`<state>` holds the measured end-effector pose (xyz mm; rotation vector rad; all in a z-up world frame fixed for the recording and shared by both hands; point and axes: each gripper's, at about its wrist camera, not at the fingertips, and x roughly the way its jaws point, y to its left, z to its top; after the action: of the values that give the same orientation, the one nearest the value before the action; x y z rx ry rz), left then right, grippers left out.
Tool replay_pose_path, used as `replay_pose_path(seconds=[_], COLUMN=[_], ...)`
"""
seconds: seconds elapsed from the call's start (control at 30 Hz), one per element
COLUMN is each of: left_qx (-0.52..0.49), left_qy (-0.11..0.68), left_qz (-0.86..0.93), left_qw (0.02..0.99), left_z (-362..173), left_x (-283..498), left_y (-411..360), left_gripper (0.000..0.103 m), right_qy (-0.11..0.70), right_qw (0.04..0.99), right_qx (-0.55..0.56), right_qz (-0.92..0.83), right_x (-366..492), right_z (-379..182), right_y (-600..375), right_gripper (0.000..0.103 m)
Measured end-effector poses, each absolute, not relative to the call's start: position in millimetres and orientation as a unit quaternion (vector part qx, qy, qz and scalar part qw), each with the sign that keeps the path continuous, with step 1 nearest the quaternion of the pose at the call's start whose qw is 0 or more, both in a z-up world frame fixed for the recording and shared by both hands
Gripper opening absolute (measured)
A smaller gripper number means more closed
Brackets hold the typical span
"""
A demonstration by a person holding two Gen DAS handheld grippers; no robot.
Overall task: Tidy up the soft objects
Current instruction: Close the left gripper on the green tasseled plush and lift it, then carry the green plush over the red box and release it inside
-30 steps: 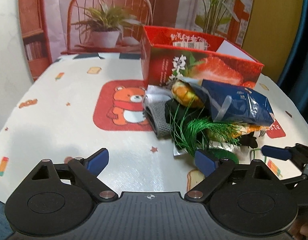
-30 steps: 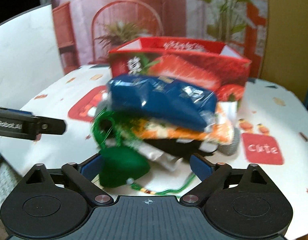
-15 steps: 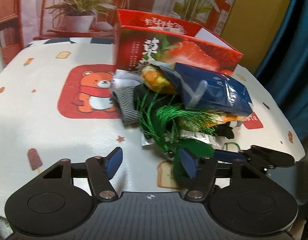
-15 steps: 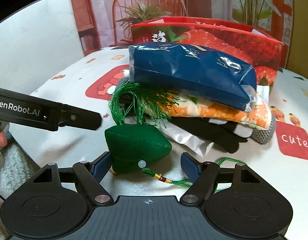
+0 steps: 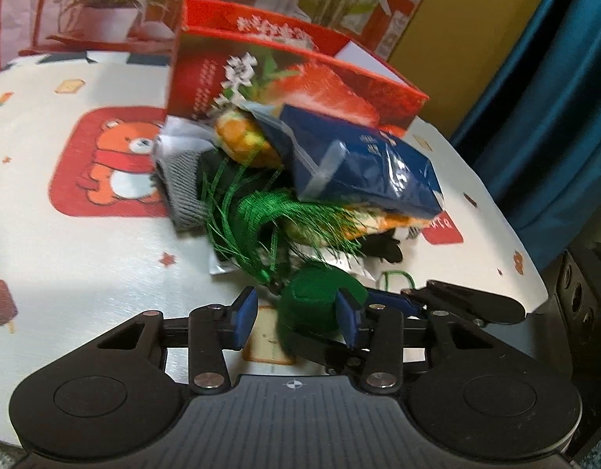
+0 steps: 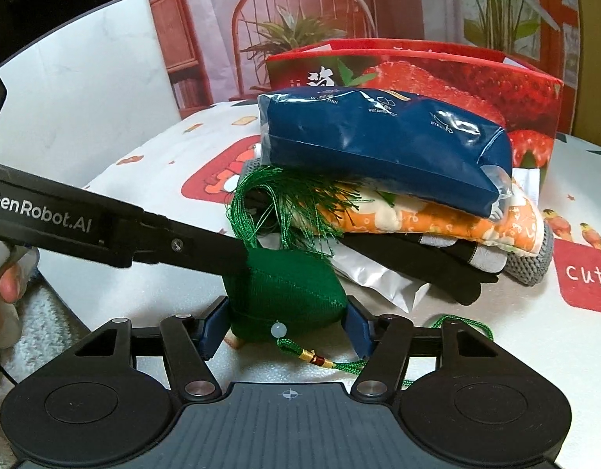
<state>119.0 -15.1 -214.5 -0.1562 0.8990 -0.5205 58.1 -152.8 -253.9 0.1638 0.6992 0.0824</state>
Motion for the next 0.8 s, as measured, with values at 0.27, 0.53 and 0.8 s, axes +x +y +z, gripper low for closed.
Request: replay_pose_path(seconds=[0.27, 0.53, 0.8], left_qx=[-0.085, -0.108, -0.091], left_qy=[0.427, 0.405, 0.329], left_qz=[-0.266, -0.275, -0.278], left_qw=[0.860, 0.865, 0.898], left_z=[-221, -189, -122], left_x=[127, 118, 110], left_y=[-23, -5, 6], left_gripper=[0.034, 0.034, 0.034], right_qy=[0.338, 0.316, 0.263], right_qw=[0.936, 0.944, 0.961], right_qx=[0.095, 0.080, 0.047], right_qz=[0.038, 0.048, 0.072], right_x=[57, 51, 56], right_z=[-256, -235, -164], right_y=[-156, -150, -144], right_gripper=[0.057, 0.056, 0.056])
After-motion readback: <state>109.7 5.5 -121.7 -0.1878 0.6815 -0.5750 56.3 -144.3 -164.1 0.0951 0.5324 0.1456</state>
